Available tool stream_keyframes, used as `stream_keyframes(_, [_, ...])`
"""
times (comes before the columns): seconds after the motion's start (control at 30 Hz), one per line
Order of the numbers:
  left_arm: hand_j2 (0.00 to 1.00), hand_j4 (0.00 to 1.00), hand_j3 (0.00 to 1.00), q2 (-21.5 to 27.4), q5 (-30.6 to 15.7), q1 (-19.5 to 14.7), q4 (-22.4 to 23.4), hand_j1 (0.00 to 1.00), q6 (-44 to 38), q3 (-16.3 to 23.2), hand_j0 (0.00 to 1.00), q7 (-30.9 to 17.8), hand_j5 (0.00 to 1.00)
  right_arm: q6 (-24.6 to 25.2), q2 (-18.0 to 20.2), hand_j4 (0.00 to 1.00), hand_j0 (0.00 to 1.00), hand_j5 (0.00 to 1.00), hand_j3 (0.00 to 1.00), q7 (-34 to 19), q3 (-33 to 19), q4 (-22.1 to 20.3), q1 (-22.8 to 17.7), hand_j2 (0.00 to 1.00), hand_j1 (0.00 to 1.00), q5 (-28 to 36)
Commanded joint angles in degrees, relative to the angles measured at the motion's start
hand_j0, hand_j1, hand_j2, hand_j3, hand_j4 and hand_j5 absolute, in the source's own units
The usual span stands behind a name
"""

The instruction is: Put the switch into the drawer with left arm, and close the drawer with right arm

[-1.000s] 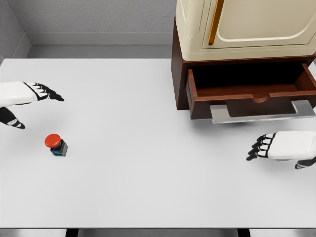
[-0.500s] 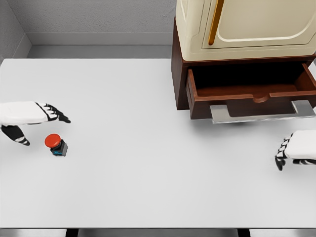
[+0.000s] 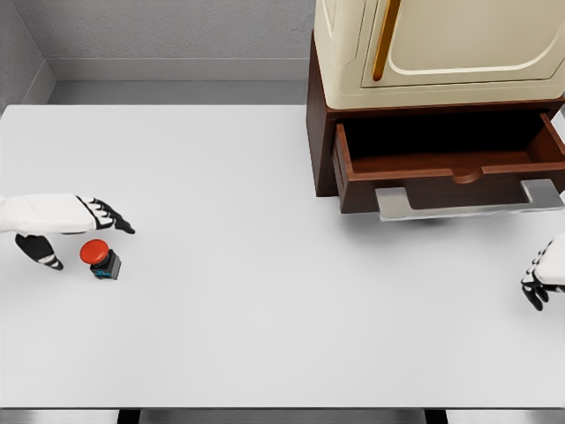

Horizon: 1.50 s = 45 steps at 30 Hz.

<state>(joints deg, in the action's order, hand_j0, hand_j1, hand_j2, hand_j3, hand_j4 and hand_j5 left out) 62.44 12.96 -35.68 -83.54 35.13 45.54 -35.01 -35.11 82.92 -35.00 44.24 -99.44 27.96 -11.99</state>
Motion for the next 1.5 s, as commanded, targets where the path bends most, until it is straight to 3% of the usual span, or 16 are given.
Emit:
stream_keyframes(0.0, [0.98, 0.98, 0.98, 0.23, -0.04, 0.00, -0.05, 0.98, -0.13, 0.52, 0.98, 0.01, 0.98, 0.11, 0.23, 0.41, 0.41, 0.41, 0.41, 0.00, -0.03, 0.04, -0.01, 0.41, 0.41, 0.21])
stream_keyframes(0.53, [0.89, 0.89, 0.89, -0.92, 0.40, -0.18, -2.07, 0.89, -0.13, 1.66, 0.89, 0.01, 0.89, 0.11, 1.02, 0.45, 0.45, 0.45, 0.45, 0.00, -0.12, 1.09, -0.01, 0.45, 0.45, 3.73])
stream_keyframes(0.67, [0.73, 0.73, 0.73, -0.39, 0.40, -0.18, -2.07, 0.73, -0.13, 1.75, 0.73, 0.01, 0.73, 0.11, 0.93, 0.46, 0.46, 0.46, 0.46, 0.00, -0.47, 1.00, 0.17, 0.46, 0.46, 4.87])
stream_keyframes(0.83, [0.65, 0.65, 0.65, -0.30, 0.40, 0.00, -2.07, 0.65, -0.13, 1.75, 0.65, 0.01, 0.65, 0.11, 0.84, 0.46, 0.46, 0.46, 0.46, 0.00, -0.73, 1.00, 0.35, 0.46, 0.46, 6.10])
stream_keyframes(0.9, [0.54, 0.54, 0.54, -0.30, 0.40, 0.00, -2.16, 0.54, -0.13, 1.84, 0.54, 0.01, 0.54, 0.11, 0.84, 0.47, 0.47, 0.47, 0.47, 0.00, -0.91, 0.92, 0.61, 0.47, 0.47, 6.28])
stream_keyframes(1.17, [0.41, 0.41, 0.41, -0.21, 0.31, 0.00, -2.24, 0.41, -0.13, 2.54, 0.41, 0.01, 0.41, 0.11, 1.02, 0.47, 0.47, 0.47, 0.47, 0.00, -1.35, 0.04, 0.61, 0.47, 0.47, 6.98])
stream_keyframes(1.47, [0.41, 0.41, 0.41, -0.92, -0.30, -1.05, -2.33, 0.41, -0.13, 2.45, 0.41, 0.01, 0.41, 0.11, 1.46, 0.47, 0.47, 0.47, 0.47, 0.00, -1.70, 0.12, 0.70, 0.47, 0.47, 8.21])
